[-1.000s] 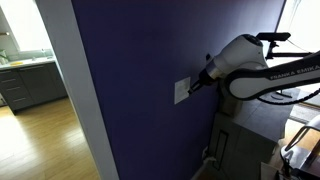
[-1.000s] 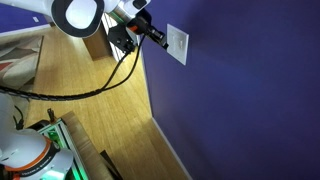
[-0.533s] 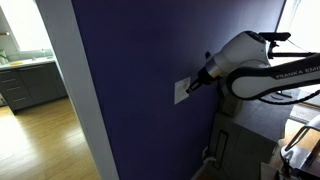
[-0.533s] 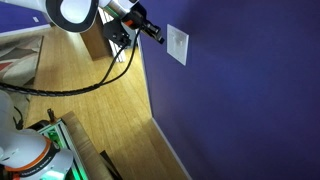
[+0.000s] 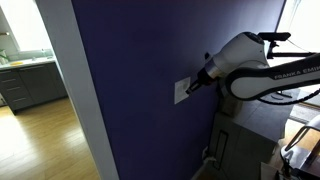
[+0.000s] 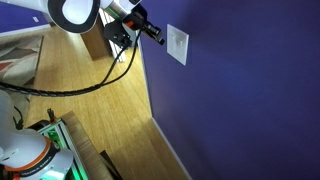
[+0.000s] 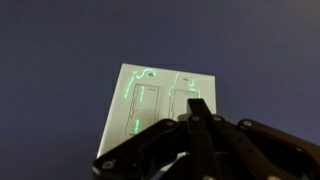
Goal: Turn off the right light switch then turn on the left one
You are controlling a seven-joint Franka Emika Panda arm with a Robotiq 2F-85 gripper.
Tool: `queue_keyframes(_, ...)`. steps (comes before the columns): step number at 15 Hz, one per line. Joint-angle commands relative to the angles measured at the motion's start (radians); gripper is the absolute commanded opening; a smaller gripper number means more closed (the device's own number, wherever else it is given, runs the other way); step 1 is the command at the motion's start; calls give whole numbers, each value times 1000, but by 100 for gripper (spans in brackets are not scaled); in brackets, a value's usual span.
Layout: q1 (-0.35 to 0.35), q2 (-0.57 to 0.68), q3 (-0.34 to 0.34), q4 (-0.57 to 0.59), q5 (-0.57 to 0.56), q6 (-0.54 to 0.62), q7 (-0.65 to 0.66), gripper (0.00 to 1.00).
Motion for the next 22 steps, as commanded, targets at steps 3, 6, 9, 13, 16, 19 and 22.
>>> queue_keyframes(3, 1, 33, -6, 13, 11, 32, -17, 0)
queue_keyframes(6, 2, 40, -7, 16, 12, 58, -18, 0)
queue_keyframes(9, -2, 51, -6, 19, 9, 86, -16, 0)
queue_keyframes(13, -3, 67, -9, 22, 12, 118, -16, 0)
queue_keyframes(16, -1, 80, -13, 25, 17, 141, -17, 0)
queue_keyframes(19, 1, 92, -15, 30, 19, 153, -18, 0)
queue_keyframes(22, 10, 105, -20, 33, 32, 167, -20, 0)
